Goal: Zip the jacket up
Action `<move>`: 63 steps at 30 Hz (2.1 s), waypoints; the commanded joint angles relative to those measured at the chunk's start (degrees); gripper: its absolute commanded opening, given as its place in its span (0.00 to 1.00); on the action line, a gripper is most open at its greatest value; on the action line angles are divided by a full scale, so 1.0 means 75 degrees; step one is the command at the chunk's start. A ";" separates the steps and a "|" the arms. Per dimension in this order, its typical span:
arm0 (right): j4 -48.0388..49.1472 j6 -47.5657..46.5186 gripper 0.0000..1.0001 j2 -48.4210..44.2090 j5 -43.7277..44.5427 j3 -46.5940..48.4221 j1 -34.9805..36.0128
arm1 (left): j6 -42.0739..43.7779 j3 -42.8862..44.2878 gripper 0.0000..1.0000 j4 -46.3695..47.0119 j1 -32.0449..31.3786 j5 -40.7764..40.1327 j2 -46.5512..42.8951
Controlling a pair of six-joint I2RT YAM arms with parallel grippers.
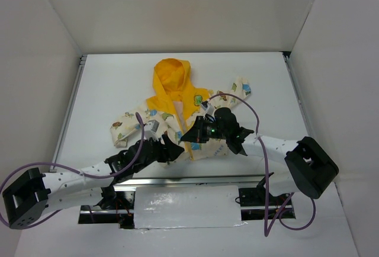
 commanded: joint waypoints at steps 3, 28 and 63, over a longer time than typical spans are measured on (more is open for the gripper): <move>0.0460 0.0052 0.00 -0.0158 -0.0191 0.0015 0.0059 | 0.0008 -0.0083 0.69 0.0852 -0.0009 -0.0017 0.0037; 0.0355 0.0239 0.00 0.0065 -0.0086 0.0097 0.0059 | 0.0043 -0.0270 0.14 0.1486 0.0144 0.0206 0.0412; -0.7063 -0.1026 0.46 0.0814 0.5516 0.2557 0.1968 | -0.0121 0.0128 0.00 -0.1585 0.0273 -0.0345 -0.1088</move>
